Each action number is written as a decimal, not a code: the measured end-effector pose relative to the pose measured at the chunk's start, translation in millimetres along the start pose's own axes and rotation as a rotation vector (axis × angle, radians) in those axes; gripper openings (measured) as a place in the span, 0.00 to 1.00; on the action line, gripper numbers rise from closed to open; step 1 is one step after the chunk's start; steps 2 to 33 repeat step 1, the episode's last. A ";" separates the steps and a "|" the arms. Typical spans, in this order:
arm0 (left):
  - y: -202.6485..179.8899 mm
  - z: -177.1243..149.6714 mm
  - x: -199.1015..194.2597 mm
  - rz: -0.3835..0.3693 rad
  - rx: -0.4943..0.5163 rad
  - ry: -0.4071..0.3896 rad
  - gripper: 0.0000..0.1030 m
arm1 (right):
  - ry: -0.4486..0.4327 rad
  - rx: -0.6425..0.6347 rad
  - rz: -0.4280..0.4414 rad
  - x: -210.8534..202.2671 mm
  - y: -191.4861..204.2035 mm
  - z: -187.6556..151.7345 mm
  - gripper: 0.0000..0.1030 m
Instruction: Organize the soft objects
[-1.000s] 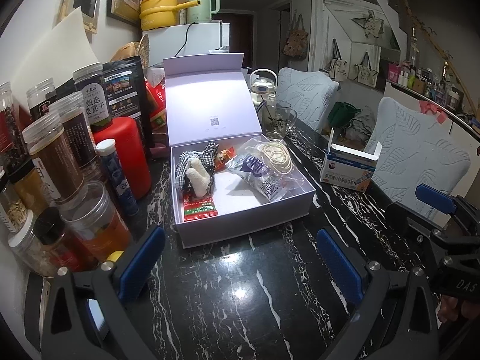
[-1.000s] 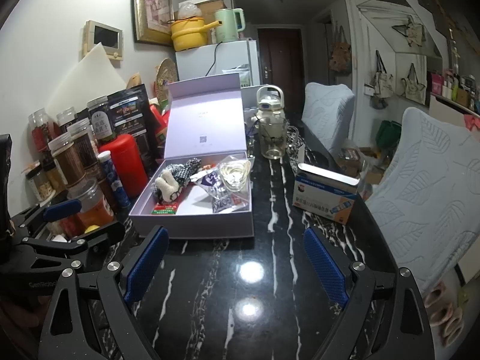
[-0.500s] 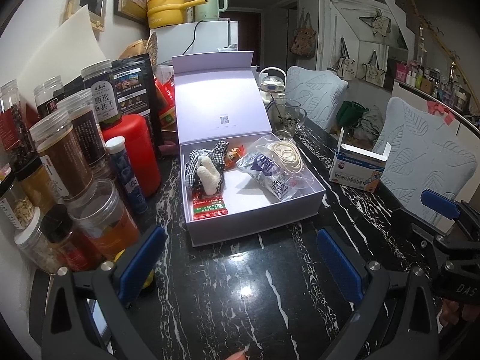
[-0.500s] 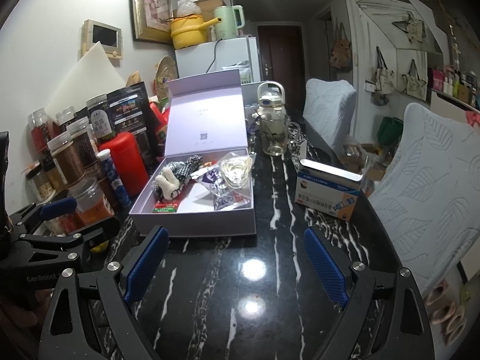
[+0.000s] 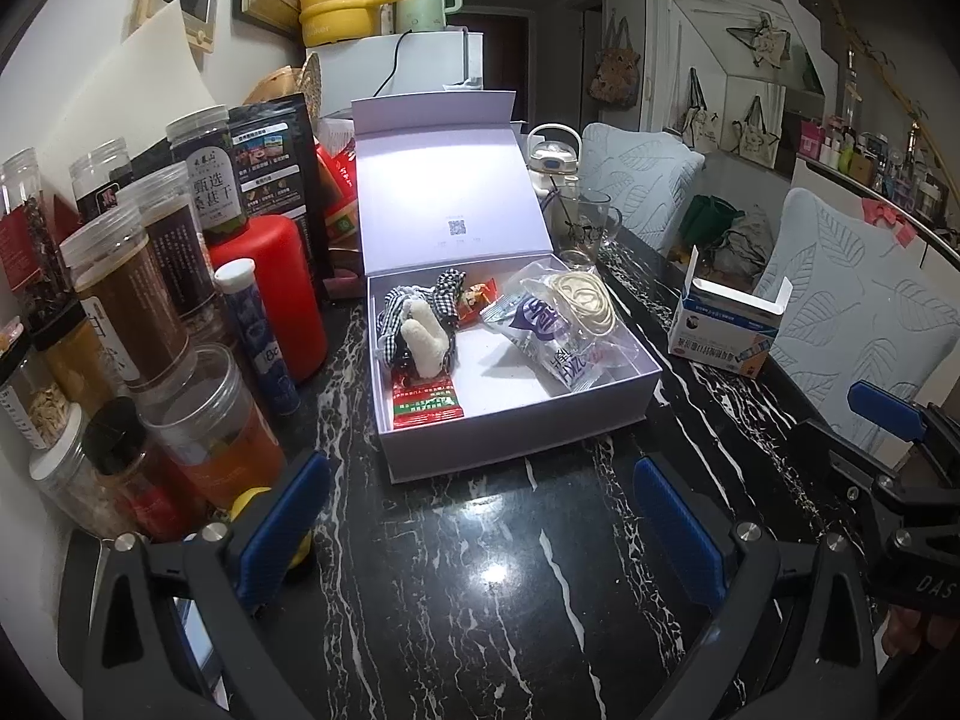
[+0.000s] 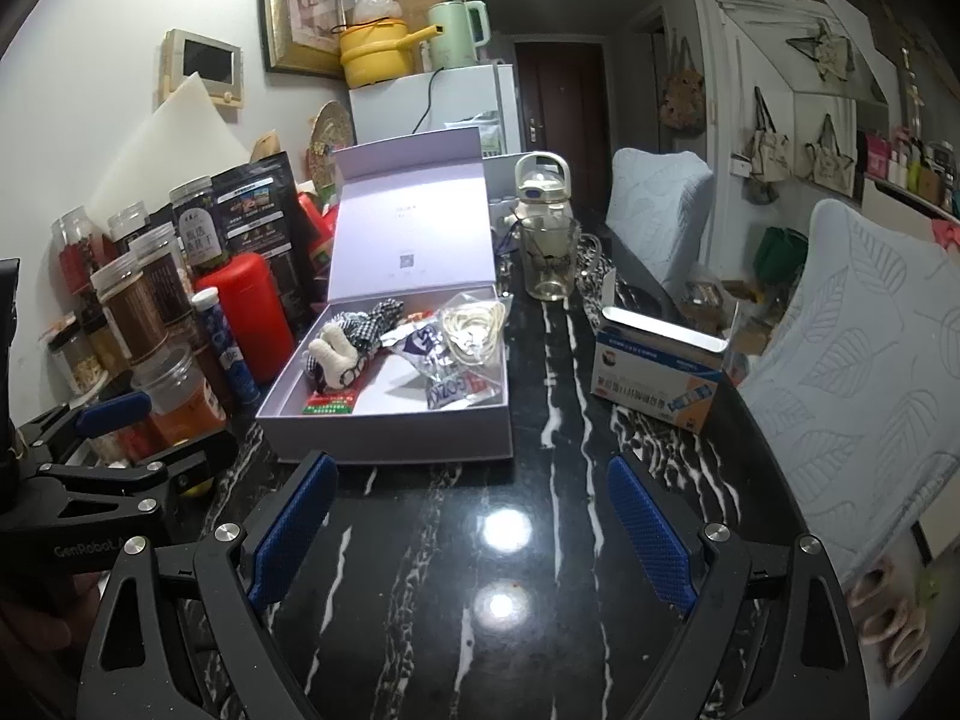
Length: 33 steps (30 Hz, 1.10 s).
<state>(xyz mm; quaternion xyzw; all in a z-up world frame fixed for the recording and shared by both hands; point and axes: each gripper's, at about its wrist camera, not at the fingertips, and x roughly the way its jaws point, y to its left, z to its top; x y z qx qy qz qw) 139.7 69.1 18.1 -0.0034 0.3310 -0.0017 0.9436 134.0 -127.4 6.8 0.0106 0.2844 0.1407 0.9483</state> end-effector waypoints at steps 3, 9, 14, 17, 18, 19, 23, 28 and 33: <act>0.3 -0.4 1.2 -0.004 -0.001 0.007 1.00 | 0.002 -0.001 0.001 0.6 0.7 -0.2 0.90; 0.3 -0.4 1.2 -0.004 -0.001 0.007 1.00 | 0.002 -0.001 0.001 0.6 0.7 -0.2 0.90; 0.3 -0.4 1.2 -0.004 -0.001 0.007 1.00 | 0.002 -0.001 0.001 0.6 0.7 -0.2 0.90; 0.3 -0.4 1.2 -0.004 -0.001 0.007 1.00 | 0.002 -0.001 0.001 0.6 0.7 -0.2 0.90; 0.3 -0.4 1.2 -0.004 -0.001 0.007 1.00 | 0.002 -0.001 0.001 0.6 0.7 -0.2 0.90; 0.3 -0.4 1.2 -0.004 -0.001 0.007 1.00 | 0.002 -0.001 0.001 0.6 0.7 -0.2 0.90; 0.3 -0.4 1.2 -0.004 -0.001 0.007 1.00 | 0.002 -0.001 0.001 0.6 0.7 -0.2 0.90; 0.3 -0.4 1.2 -0.004 -0.001 0.007 1.00 | 0.002 -0.001 0.001 0.6 0.7 -0.2 0.90; 0.3 -0.4 1.2 -0.004 -0.001 0.007 1.00 | 0.002 -0.001 0.001 0.6 0.7 -0.2 0.90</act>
